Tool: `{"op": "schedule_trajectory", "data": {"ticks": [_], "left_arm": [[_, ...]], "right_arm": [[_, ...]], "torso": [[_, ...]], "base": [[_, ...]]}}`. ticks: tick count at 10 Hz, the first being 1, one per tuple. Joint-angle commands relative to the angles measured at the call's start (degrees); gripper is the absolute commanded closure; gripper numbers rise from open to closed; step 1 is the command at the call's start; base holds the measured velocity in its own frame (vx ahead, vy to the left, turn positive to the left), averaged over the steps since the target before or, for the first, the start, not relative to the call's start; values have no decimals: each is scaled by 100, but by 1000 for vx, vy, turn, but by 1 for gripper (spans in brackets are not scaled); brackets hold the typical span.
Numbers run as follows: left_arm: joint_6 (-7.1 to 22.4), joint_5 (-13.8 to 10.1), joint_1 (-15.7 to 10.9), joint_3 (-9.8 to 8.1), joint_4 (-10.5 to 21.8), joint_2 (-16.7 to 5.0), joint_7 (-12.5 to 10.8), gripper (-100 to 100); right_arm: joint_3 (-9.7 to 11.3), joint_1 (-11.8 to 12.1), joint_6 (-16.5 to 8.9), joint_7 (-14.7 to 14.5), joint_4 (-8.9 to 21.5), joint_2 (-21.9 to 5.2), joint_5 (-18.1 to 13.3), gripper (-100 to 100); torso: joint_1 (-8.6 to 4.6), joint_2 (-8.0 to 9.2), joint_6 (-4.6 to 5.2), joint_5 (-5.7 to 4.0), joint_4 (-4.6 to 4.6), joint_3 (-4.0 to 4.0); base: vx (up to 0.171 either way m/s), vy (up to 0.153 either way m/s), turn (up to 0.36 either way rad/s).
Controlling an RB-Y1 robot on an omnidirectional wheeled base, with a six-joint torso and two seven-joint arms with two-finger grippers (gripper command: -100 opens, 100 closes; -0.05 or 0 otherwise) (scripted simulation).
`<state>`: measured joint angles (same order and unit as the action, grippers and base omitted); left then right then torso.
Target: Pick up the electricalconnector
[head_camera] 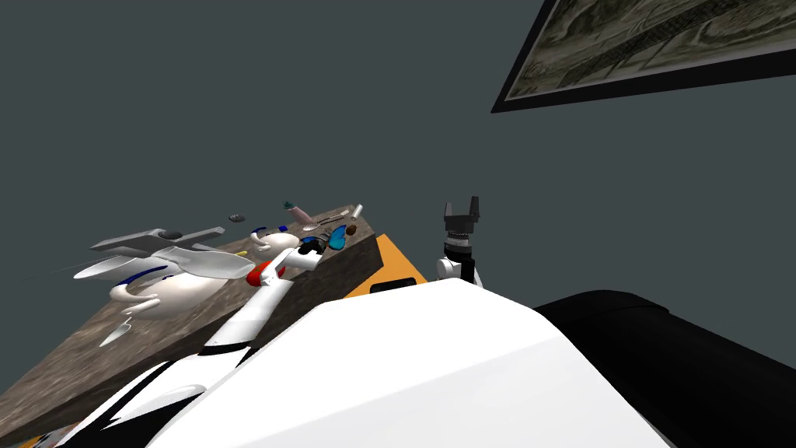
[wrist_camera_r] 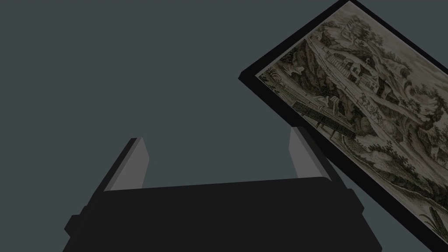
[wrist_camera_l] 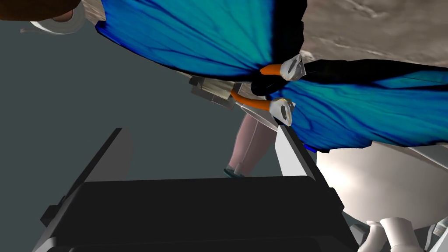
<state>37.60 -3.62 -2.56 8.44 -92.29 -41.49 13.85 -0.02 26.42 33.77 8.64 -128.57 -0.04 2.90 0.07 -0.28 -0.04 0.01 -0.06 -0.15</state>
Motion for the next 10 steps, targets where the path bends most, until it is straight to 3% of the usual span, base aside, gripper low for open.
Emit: {"op": "schedule_trajectory", "data": {"ticks": [1,8,9,10], "left_arm": [[286,56,-124,97,143,-110,11,-100],[1125,130,-420,369,572,-465,44,-100],[1062,145,-383,337,501,-420,30,-100],[1080,143,-388,342,514,-427,33,0]], "right_arm": [[0,0,0,0,0,0,0,0],[0,0,0,0,0,0,0,0],[0,0,0,0,0,0,0,0],[0,0,0,0,0,0,0,0]], "torso": [[0,0,0,0,0,0],[-8,-1,0,-2,0,-1],[-15,0,1,-3,0,0],[-13,12,-2,-3,2,6]], "base": [[94,-1,-85],[76,-2,-65],[33,-14,-16],[6,-2,3]]}}
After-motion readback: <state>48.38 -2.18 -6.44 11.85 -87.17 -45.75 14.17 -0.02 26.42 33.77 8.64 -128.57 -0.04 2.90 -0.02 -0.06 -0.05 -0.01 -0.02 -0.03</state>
